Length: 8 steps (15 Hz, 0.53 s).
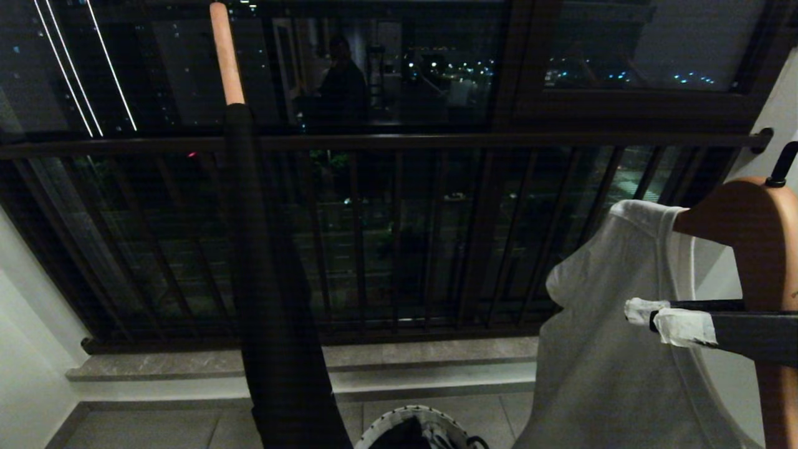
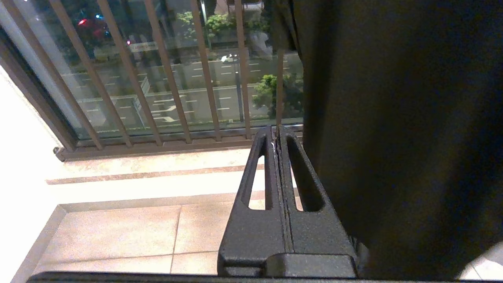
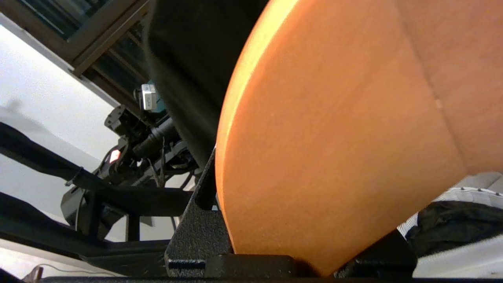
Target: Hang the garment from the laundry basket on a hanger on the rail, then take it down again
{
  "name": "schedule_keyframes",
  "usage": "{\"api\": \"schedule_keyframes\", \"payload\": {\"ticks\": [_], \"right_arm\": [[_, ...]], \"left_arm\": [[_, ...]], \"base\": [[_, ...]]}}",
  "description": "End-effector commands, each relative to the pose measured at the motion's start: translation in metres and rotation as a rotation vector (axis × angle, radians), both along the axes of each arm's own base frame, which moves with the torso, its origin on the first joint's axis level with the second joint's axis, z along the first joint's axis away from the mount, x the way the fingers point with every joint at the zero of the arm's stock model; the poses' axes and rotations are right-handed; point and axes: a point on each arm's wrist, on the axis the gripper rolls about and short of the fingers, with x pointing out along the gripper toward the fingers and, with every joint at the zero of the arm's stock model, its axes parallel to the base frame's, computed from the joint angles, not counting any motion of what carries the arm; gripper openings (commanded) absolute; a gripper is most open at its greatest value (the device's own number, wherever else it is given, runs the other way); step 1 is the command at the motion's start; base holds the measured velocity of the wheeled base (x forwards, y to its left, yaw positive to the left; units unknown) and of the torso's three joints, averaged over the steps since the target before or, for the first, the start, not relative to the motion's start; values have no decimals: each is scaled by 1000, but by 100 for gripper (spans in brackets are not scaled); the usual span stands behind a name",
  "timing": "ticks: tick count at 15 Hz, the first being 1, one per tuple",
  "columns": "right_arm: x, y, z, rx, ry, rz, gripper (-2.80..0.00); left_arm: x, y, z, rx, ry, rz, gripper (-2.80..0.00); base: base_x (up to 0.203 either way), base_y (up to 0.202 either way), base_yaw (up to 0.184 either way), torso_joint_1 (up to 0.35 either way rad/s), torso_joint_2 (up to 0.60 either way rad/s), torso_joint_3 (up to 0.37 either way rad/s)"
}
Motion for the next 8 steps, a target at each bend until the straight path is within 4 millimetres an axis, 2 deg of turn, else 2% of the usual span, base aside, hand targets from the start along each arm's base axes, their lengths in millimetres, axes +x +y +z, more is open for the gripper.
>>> {"api": "schedule_keyframes", "payload": {"ticks": [1, 8], "right_arm": [[3, 1, -2, -3, 16, 3, -280], [5, 2, -4, -7, 23, 3, -280]], "left_arm": [[0, 0, -1, 0, 2, 0, -280], [0, 0, -1, 0, 2, 0, -280]], "base": [[0, 0, 0, 0, 0, 0], [0, 0, 0, 0, 0, 0]]}}
